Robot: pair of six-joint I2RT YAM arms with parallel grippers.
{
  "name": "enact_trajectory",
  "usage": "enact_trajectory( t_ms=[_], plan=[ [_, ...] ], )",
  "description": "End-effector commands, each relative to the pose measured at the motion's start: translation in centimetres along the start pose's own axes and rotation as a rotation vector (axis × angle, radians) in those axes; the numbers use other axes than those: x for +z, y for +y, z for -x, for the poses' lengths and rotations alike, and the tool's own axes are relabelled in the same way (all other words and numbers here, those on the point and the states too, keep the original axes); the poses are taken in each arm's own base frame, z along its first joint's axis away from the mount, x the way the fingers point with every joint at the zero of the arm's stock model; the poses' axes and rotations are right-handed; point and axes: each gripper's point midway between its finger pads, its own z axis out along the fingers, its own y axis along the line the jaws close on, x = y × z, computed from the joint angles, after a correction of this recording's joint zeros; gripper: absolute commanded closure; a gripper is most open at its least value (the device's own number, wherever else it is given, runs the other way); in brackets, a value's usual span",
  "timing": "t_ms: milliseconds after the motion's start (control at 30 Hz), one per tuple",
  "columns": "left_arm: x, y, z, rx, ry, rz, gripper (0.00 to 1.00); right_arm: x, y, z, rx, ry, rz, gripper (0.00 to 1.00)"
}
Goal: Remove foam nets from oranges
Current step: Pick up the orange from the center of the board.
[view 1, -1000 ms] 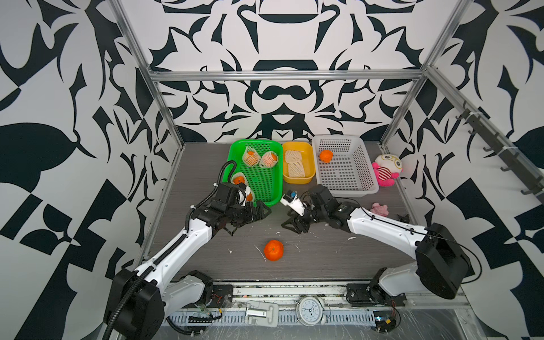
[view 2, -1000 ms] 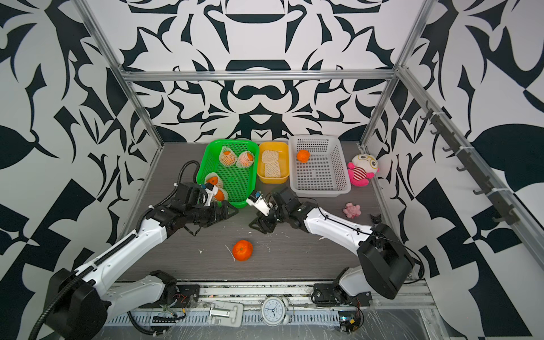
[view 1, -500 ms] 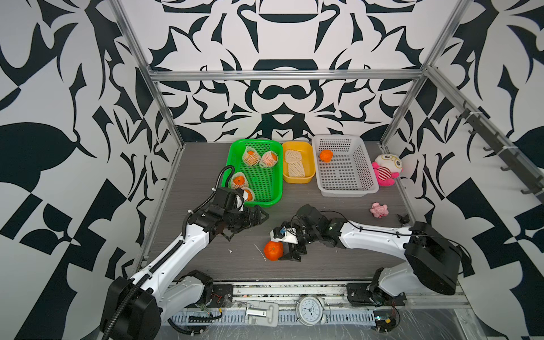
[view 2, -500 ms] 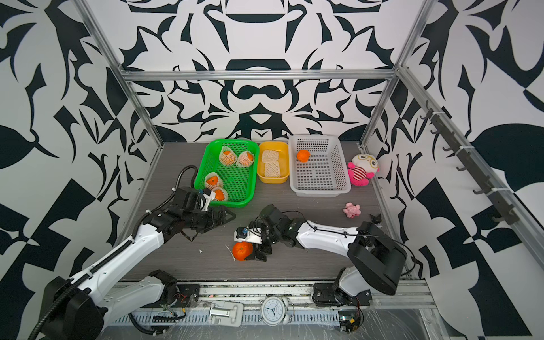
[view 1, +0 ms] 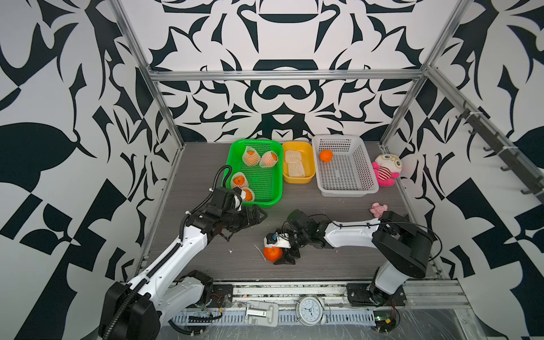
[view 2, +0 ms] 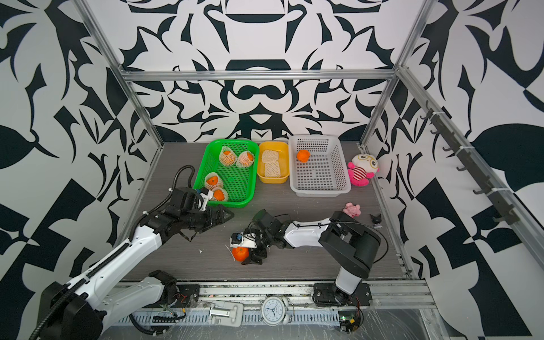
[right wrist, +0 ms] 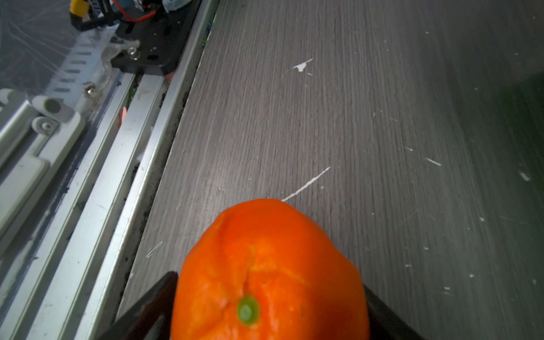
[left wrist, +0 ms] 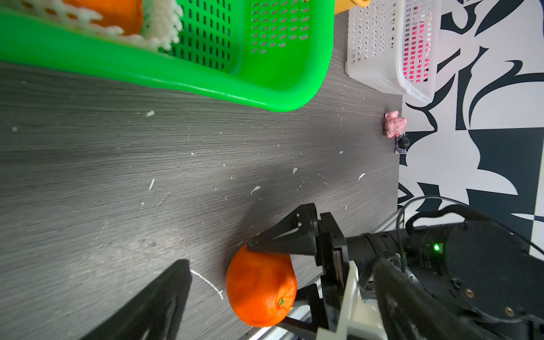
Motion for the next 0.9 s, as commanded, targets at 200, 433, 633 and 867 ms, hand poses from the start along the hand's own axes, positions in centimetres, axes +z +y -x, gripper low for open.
enact_trajectory(
  t_ms=[200, 433, 633, 867],
  plan=[
    [-0.1, 0.9, -0.6, -0.021, 0.010, 0.024, 0.01, -0.3, -0.9, 3.7, -0.040, -0.118, -0.013, 0.19],
    [-0.6, 0.9, -0.4, -0.016, -0.010, 0.030, 0.01, -0.7, -0.8, 3.9, -0.018, -0.124, -0.018, 0.30],
    [-1.0, 0.9, 0.0, -0.010, -0.029, 0.034, 0.00, -2.2, -1.4, 5.1, 0.008, -0.126, -0.075, 0.39],
    [-1.6, -0.6, 0.8, 0.015, -0.041, 0.003, 0.01, -9.0, -3.6, 8.5, 0.018, -0.083, -0.288, 0.42]
  ],
)
